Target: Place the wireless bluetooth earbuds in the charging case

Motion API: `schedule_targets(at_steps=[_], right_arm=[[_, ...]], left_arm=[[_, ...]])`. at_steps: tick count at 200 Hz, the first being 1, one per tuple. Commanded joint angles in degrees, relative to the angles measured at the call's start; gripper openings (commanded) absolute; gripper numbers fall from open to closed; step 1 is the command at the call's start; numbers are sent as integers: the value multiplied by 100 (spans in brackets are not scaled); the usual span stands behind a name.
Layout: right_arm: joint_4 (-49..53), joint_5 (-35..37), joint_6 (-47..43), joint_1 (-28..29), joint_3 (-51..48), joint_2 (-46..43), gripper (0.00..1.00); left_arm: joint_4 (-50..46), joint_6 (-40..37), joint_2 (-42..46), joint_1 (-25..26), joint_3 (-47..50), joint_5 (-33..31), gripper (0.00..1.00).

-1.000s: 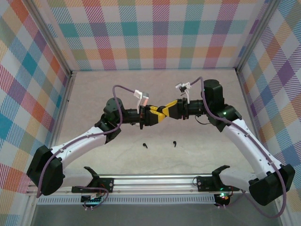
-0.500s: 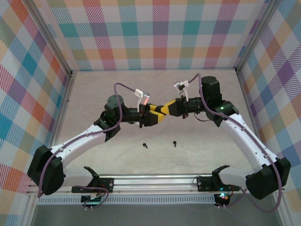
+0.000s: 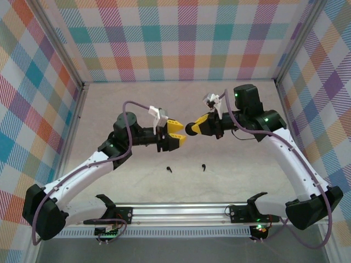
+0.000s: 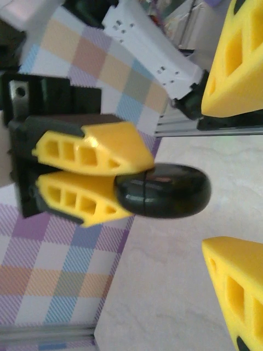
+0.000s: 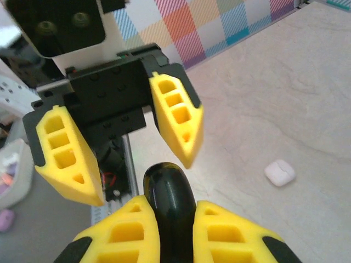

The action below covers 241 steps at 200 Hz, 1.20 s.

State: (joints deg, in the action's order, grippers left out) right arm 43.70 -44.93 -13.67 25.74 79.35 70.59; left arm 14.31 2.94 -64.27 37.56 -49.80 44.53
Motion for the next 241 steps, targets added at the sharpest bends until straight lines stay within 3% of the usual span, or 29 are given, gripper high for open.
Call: schedule_targets(at_steps=[1, 29, 96, 241], right_arm=[[767, 173, -1185, 82, 212, 25, 2], [1176, 511, -1685, 291, 338, 49, 3], [1494, 875, -2052, 822, 518, 311, 4], [1178, 854, -1881, 898, 494, 289, 2]], left_arm=[[-1279, -1777, -93, -21, -248, 661, 57], [-1360, -2125, -187, -21, -263, 714, 54], [-510, -1320, -715, -21, -353, 873, 50], [-180, -982, -861, 49, -340, 1163, 47]])
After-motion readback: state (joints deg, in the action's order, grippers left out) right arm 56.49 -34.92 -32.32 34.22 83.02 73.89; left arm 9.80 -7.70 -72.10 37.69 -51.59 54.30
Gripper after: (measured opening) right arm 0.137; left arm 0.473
